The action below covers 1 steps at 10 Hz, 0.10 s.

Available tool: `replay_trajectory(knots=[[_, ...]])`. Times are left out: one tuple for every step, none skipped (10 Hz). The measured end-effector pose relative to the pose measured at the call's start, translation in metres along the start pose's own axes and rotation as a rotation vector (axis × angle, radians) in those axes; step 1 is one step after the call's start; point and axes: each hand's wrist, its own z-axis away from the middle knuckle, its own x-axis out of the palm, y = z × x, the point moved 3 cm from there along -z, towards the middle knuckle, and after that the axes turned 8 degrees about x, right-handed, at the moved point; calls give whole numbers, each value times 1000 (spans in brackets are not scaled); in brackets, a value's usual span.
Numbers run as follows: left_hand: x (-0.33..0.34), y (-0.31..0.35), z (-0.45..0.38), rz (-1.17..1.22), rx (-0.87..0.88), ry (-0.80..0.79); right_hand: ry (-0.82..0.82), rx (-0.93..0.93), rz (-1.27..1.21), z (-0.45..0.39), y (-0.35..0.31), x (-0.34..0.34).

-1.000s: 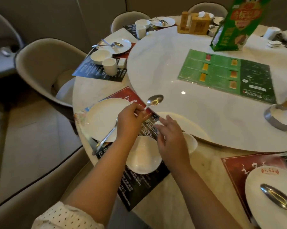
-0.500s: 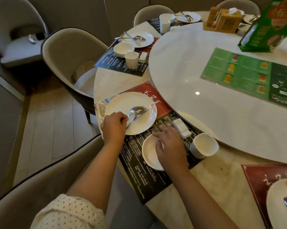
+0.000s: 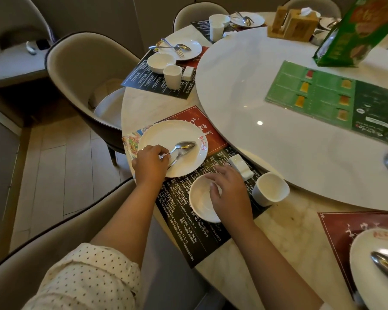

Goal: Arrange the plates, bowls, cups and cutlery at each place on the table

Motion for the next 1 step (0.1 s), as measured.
replay_trajectory(knots=[[-7,4,5,23,-6,-14,20,58,-25,6,0,-7]])
